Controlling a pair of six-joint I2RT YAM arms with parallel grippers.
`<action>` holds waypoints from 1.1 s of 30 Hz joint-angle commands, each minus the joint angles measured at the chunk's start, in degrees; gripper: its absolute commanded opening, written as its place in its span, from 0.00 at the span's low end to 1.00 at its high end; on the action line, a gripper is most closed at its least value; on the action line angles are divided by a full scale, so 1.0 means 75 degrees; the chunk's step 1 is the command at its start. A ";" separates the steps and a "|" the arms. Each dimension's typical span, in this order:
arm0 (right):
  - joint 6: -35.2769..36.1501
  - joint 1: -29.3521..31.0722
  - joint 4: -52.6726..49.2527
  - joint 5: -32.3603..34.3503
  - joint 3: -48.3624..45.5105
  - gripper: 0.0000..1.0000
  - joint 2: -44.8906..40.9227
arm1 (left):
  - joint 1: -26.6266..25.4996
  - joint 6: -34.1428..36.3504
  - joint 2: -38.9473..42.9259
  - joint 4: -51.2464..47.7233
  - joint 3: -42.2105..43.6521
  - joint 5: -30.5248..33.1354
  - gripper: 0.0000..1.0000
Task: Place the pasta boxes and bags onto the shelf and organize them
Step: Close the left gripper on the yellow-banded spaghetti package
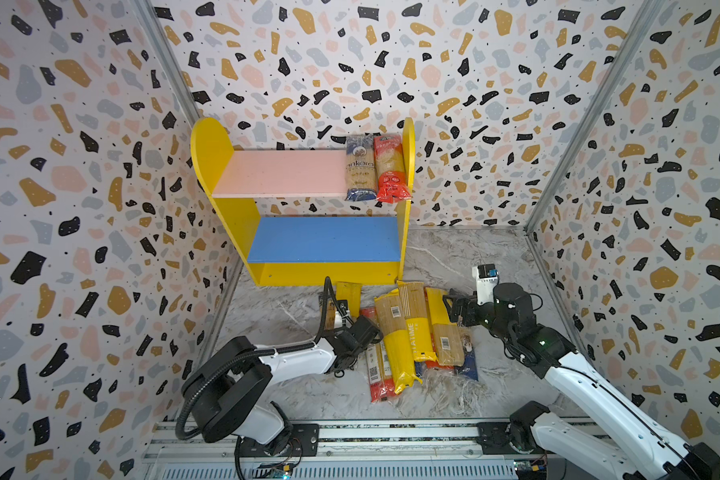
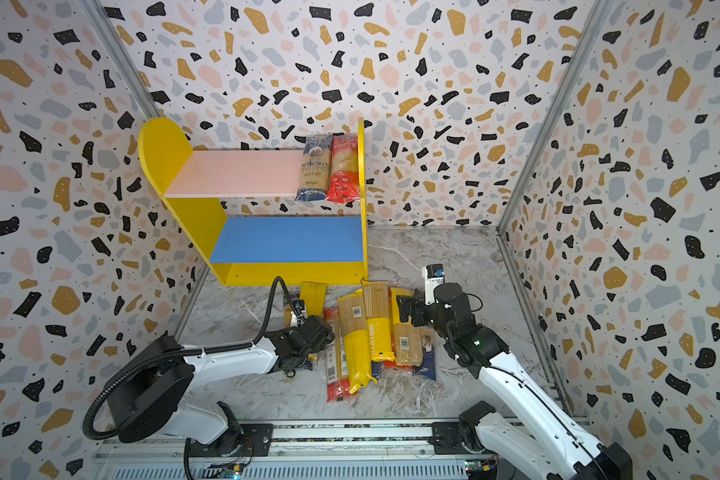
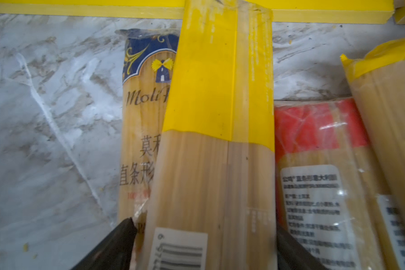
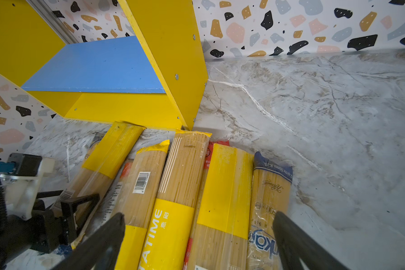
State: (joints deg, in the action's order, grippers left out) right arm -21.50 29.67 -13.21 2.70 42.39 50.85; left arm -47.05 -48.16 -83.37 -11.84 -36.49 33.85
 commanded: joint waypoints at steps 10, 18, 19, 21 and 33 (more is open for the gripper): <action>0.0053 -0.0148 0.0217 -0.0100 -0.0228 0.99 -0.0275 | 0.0039 0.0403 -0.0529 -0.0461 -0.0332 -0.0253 0.85; 0.0017 -0.0250 0.0310 -0.0230 -0.0399 0.99 -0.0323 | -0.0353 0.0368 -0.0684 -0.1148 -0.0861 0.0355 0.84; 0.0028 -0.0254 0.0317 -0.0242 -0.0402 0.99 -0.0314 | -0.0432 0.0351 -0.0711 -0.1242 -0.0965 0.0426 0.84; 0.0039 -0.0282 0.0326 -0.0264 -0.0402 0.99 -0.0311 | -0.0536 0.0317 -0.0785 -0.1292 -0.1090 0.0424 0.84; 0.0063 -0.0416 0.0299 -0.0360 -0.0452 0.99 -0.0516 | -0.0594 0.0344 -0.1898 -0.1118 -0.1263 0.0193 0.83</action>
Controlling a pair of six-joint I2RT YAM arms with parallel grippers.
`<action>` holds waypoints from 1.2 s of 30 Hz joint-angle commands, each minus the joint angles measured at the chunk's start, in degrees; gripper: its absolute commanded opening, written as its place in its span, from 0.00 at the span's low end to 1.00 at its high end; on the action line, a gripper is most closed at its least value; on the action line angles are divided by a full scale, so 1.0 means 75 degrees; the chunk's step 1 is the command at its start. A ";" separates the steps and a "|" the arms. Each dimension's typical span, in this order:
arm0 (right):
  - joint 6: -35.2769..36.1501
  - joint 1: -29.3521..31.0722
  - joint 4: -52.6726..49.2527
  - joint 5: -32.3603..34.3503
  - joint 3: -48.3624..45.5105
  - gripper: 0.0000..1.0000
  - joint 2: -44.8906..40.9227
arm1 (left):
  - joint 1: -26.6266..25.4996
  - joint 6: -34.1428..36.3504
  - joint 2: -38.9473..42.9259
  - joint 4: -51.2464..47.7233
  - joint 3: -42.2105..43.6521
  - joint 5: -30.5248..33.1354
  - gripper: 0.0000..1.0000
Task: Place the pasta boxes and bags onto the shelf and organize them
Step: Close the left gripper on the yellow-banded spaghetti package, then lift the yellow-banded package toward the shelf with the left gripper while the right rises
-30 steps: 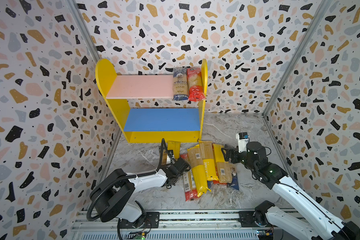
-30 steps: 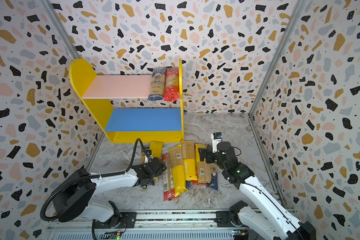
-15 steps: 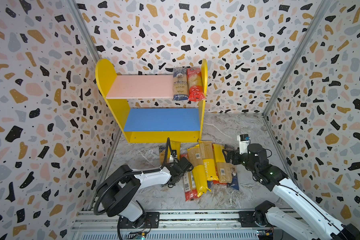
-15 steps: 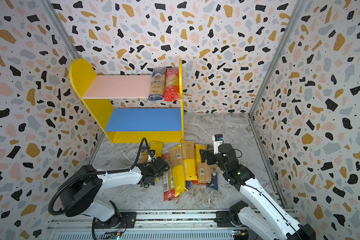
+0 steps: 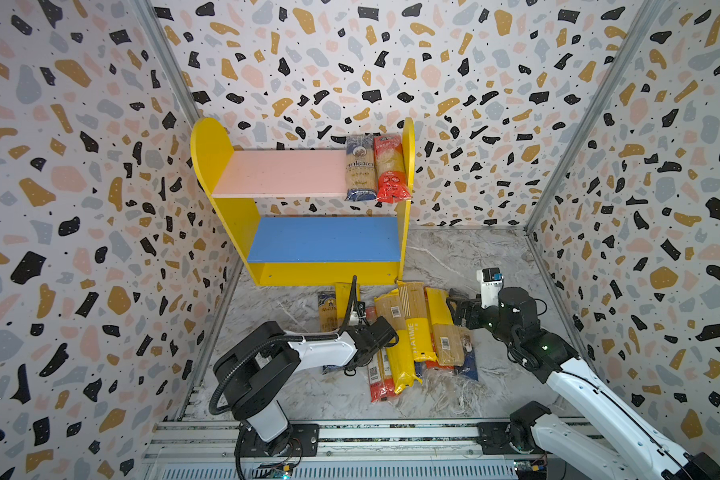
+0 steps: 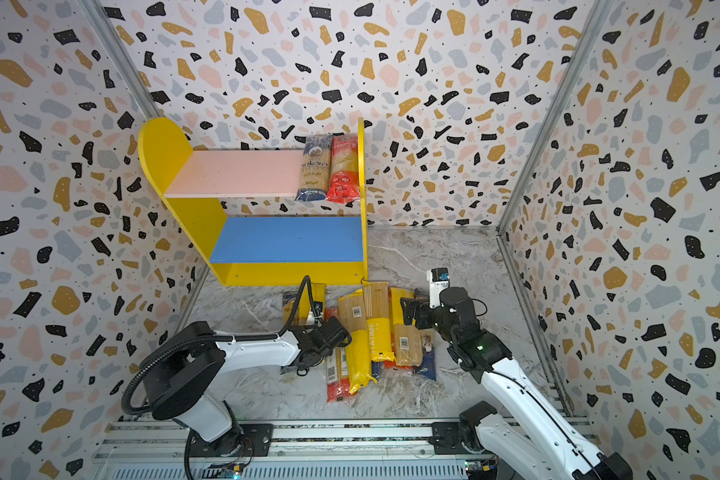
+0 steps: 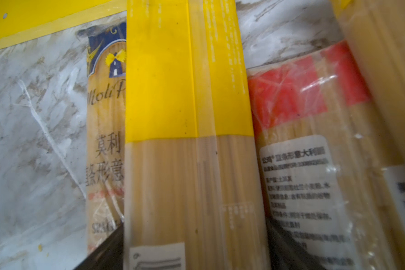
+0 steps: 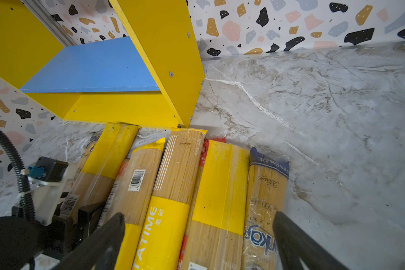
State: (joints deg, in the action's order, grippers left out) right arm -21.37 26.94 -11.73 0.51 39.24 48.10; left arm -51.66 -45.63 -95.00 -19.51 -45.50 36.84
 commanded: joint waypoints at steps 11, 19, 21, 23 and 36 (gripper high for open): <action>0.0059 -0.0147 0.0121 -0.0148 -0.0041 0.99 -0.0187 | 0.0058 0.0123 -0.0993 0.0457 0.0176 -0.0716 0.41; 0.0062 -0.0190 0.0123 -0.0209 0.0003 0.99 -0.0088 | 0.0132 0.0314 0.0347 0.0109 0.0400 -0.0541 0.14; 0.0072 -0.0191 0.0122 -0.0215 0.0038 0.99 -0.0034 | 0.0147 0.0478 0.1008 0.0063 0.0417 -0.0481 0.00; 0.0073 -0.0194 0.0103 -0.0236 0.0087 0.99 0.0025 | 0.0187 0.0718 0.1667 0.0119 0.0426 -0.0479 0.00; 0.0066 -0.0206 -0.0038 -0.0324 0.0448 0.99 0.0288 | 0.0343 0.1451 0.4251 0.0010 0.0496 -0.0827 0.00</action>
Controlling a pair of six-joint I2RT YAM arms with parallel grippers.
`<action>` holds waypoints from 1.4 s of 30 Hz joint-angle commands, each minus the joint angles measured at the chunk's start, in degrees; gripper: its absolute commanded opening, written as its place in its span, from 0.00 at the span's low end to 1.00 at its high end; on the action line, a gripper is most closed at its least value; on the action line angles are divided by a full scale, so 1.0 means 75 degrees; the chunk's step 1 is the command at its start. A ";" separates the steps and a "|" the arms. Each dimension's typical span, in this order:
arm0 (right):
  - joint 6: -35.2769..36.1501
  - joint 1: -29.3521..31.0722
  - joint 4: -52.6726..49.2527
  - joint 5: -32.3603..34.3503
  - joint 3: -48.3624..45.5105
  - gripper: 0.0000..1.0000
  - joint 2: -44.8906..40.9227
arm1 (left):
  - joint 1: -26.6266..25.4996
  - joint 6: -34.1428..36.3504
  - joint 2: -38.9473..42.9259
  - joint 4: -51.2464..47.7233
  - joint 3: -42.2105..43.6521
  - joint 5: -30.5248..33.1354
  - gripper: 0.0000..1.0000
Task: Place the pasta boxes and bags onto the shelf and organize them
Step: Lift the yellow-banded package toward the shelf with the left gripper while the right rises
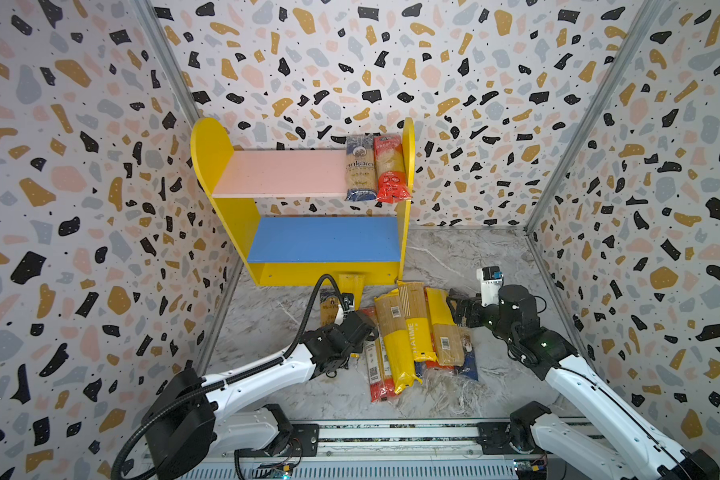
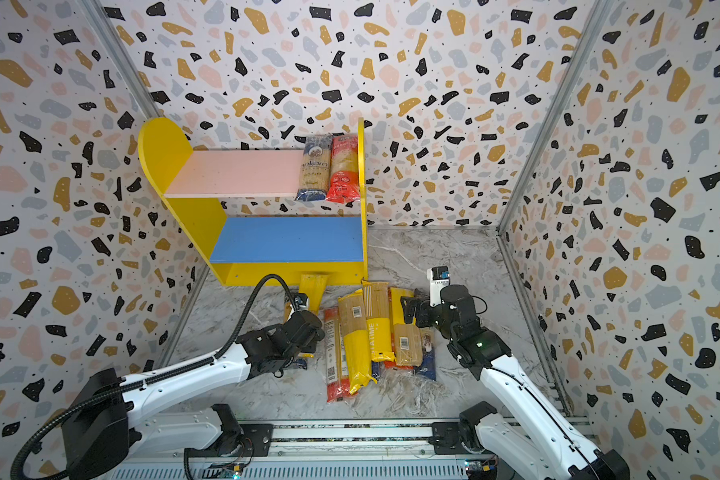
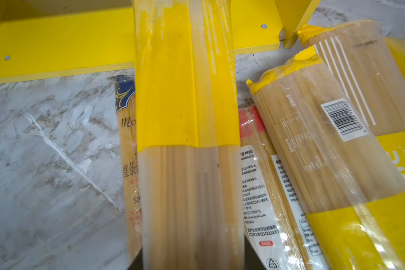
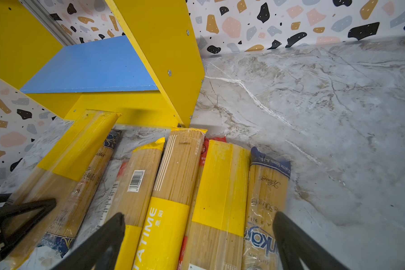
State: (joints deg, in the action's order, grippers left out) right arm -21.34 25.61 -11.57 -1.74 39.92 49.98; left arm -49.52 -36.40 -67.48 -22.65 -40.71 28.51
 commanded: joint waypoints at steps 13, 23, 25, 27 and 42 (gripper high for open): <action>0.0139 -0.0013 0.0005 -0.0355 0.0939 0.99 0.0473 | 0.0140 0.0626 0.3724 -0.0807 -0.0798 0.0246 0.00; 0.0321 0.0066 -0.0137 -0.0459 0.1492 0.99 0.0865 | 0.0135 0.1007 0.4636 -0.1417 -0.1943 0.0569 0.00; 0.0351 0.0096 -0.0165 -0.0471 0.1609 0.99 0.0917 | 0.0140 0.1032 0.4717 -0.1455 -0.2119 0.0590 0.00; 0.0388 0.0116 -0.0176 -0.0500 0.1691 0.99 0.0954 | 0.0134 0.1069 0.4786 -0.1424 -0.2268 0.0580 0.00; 0.0976 0.1491 -0.0378 -0.0981 0.3114 0.99 0.1248 | 0.0134 0.2228 0.3223 -0.1000 -0.4693 0.1079 0.00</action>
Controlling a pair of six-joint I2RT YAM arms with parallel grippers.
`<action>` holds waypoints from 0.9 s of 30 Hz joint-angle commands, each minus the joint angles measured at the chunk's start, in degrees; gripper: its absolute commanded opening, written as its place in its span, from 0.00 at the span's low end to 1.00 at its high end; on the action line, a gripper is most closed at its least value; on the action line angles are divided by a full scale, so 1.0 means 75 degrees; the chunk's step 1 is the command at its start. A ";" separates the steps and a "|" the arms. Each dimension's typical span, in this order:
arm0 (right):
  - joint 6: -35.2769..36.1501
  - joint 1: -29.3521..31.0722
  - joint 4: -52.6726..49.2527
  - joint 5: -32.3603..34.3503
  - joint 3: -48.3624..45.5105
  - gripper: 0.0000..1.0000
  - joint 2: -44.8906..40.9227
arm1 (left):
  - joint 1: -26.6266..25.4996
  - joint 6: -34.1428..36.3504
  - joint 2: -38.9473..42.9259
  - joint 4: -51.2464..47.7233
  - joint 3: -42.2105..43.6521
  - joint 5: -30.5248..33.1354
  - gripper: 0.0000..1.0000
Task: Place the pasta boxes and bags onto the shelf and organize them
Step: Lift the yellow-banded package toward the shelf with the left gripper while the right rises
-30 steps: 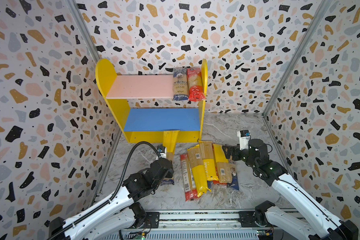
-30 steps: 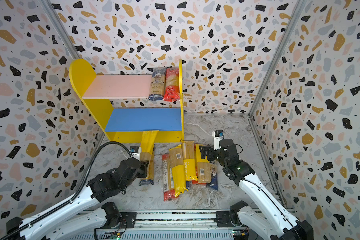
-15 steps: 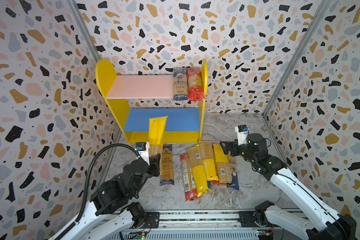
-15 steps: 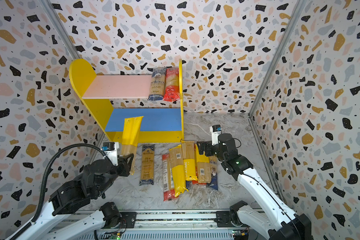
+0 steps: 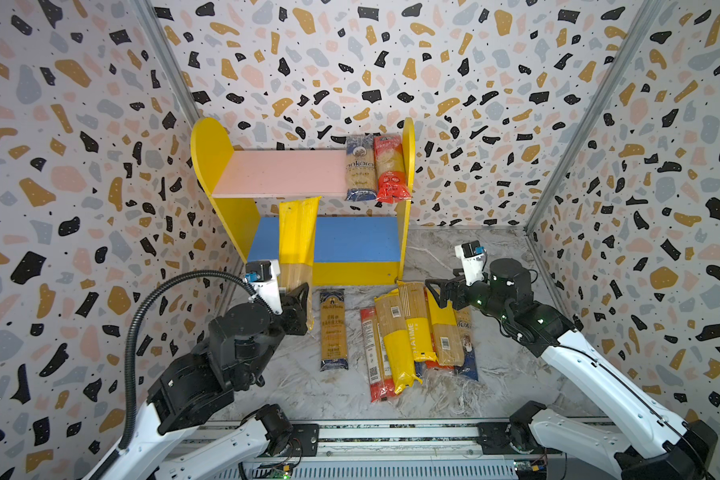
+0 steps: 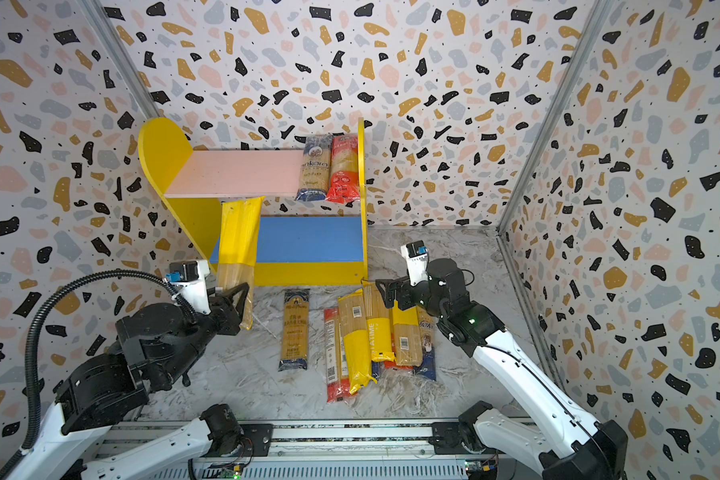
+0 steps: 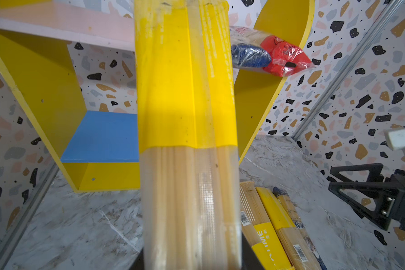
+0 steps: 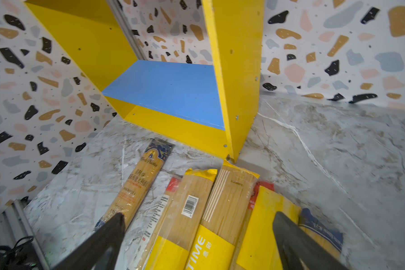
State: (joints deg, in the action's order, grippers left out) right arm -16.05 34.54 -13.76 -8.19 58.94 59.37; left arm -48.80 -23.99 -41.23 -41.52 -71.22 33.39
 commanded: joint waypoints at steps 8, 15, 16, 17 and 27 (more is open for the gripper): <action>0.0610 0.1539 -0.0207 0.0211 0.1877 0.99 0.0482 | 0.0042 0.1404 -0.1933 0.1971 -0.2245 0.1175 0.00; 0.0904 0.2170 -0.0190 0.0365 0.2794 0.99 0.0897 | 0.0213 0.2014 -0.3498 0.1887 -0.4101 0.1174 0.00; 0.0941 0.2218 -0.0204 0.0365 0.2918 0.99 0.0967 | 0.0327 0.2098 -0.3724 0.1798 -0.4447 0.1058 0.00; 0.0970 0.2240 -0.0205 0.0376 0.3027 0.99 0.0999 | 0.0457 0.2150 -0.3918 0.1734 -0.4729 0.0892 0.00; 0.1349 0.2334 -0.0392 0.0429 0.4382 0.99 0.1821 | 0.2240 0.2118 -0.6418 0.0846 -0.8099 -0.1187 0.00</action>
State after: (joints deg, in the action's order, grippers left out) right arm -7.64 51.72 -15.92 -5.74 88.07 72.14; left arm -33.21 -9.58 -87.72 -41.43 -126.19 29.04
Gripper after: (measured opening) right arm 0.989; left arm 0.351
